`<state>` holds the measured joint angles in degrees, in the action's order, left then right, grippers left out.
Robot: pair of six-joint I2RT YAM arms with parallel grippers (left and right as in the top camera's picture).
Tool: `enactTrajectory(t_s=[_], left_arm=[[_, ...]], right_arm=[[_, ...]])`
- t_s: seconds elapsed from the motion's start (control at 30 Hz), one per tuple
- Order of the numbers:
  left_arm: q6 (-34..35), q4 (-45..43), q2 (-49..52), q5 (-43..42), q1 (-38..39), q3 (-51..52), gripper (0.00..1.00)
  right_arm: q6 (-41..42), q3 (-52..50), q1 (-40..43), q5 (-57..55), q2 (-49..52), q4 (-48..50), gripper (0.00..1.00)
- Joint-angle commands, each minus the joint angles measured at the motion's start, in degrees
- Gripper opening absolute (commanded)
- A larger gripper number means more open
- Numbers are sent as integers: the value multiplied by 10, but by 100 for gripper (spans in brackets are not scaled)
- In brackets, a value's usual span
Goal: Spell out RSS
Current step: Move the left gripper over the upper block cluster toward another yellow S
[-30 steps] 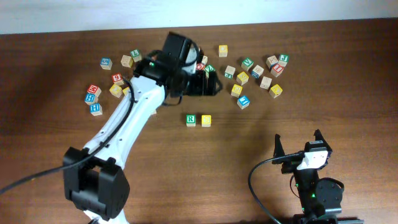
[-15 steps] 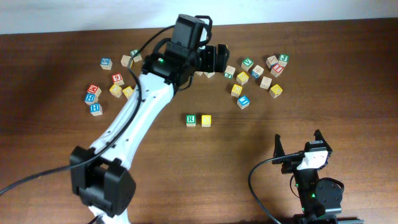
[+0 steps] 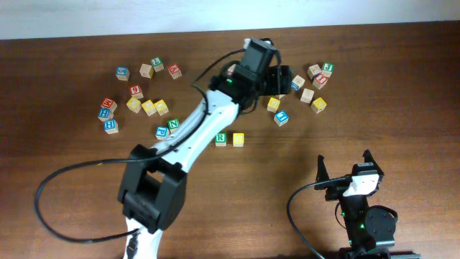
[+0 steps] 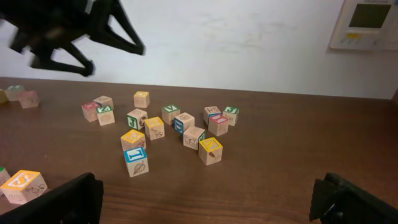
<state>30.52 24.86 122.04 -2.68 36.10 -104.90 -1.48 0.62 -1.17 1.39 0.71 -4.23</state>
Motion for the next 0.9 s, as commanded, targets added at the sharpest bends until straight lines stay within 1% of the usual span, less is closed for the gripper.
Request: enactTrajectory(t_s=[0.0,0.1,0.13,0.2,0.27,0.43,0.5,0.53,0.57,0.63,0.7,0.77,0.87], left_arm=[[7,-38,34,10,11,-5,96],[7,-80,54,10,18,-5,97],[7,-91,57,13,19,-5,100],[-5,-111,66,35,20,-5,99],[-72,-139,78,49,20,-5,100],[-293,-198,106,51,20,-5,96],[-378,-205,111,51,20,-5,96],[-432,-200,112,51,20,-5,97],[-459,-196,113,51,20,-5,99],[-484,-188,114,51,20,-5,99],[-487,-185,114,50,20,-5,99],[-487,-178,114,26,20,-5,99],[-511,-177,122,-12,20,-5,99]], right_arm=[[2,-3,-3,-1,0,-3,98],[2,-3,-3,-1,0,-3,98],[2,-3,-3,-1,0,-3,98],[2,-3,-3,-1,0,-3,98],[2,-3,-3,-1,0,-3,98],[2,-3,-3,-1,0,-3,98],[2,-3,-3,-1,0,-3,98],[2,-3,-3,-1,0,-3,98],[2,-3,-3,-1,0,-3,98],[2,-3,-3,-1,0,-3,98],[2,-3,-3,-1,0,-3,98],[2,-3,-3,-1,0,-3,98],[2,-3,-3,-1,0,-3,98]])
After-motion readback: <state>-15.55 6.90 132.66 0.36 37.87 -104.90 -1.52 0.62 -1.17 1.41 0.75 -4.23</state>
